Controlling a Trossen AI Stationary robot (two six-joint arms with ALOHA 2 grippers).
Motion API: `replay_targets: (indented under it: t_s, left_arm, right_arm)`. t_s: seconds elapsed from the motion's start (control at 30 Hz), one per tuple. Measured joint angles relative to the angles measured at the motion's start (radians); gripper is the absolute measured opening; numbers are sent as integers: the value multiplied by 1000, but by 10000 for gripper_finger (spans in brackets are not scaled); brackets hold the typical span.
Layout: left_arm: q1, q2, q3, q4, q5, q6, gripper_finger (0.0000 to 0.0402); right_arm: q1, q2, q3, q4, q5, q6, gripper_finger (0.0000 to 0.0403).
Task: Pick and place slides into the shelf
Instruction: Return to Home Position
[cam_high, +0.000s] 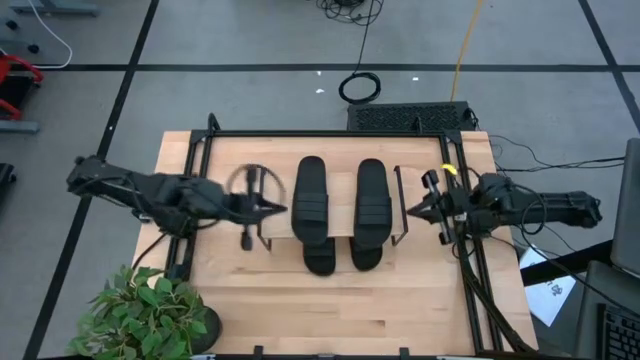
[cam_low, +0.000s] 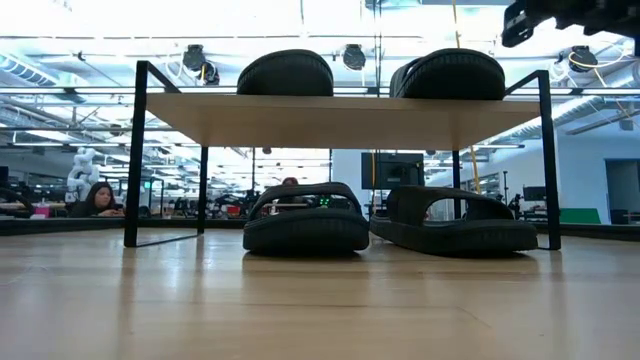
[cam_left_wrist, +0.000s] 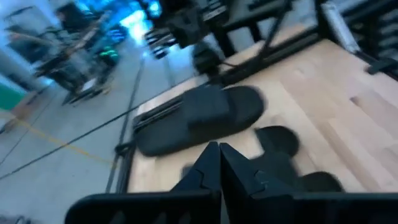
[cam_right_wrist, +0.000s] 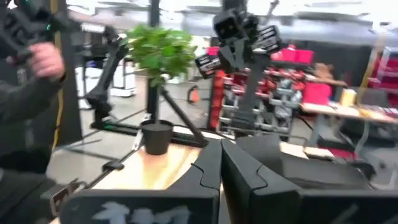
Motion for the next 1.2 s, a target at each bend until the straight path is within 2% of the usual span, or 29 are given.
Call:
replay_targets:
  t_s: [0.07, 0.2, 0.37, 0.43, 0.53, 0.77, 0.9, 1.03, 1.2]
  left_arm:
    - [7, -99, -95, 43, -20, -23, 0]
    - [-28, -284, -292, 180, -32, -75, 0]
    - [-79, -438, -479, 278, -197, -122, 0]
    - [-106, -490, -522, 270, -262, -141, 0]
    - [-150, -563, -571, 277, -305, -137, 0]
    - [-197, -703, -642, 256, -404, -91, 0]
    - [-181, -787, -689, 272, -398, 1, 0]
    - [-127, -860, -720, 302, -270, 35, 0]
    - [-24, -922, -763, 272, -252, -36, 0]
  right_arm:
    - [-36, -17, 17, -34, -4, 35, 0]
    - [-76, -57, 31, -93, -108, 71, 0]
    - [-81, -74, 31, -115, -131, 136, 0]
    - [-81, -74, 31, -137, -117, 138, 0]
    - [-80, -74, 31, -161, -75, 174, 0]
    - [-79, -134, 31, -216, -73, 185, 0]
    - [-79, -214, 30, -321, -2, 105, 0]
    - [-82, -260, 29, -335, 8, 87, 0]
    - [-82, -264, -17, -341, 101, 125, 0]
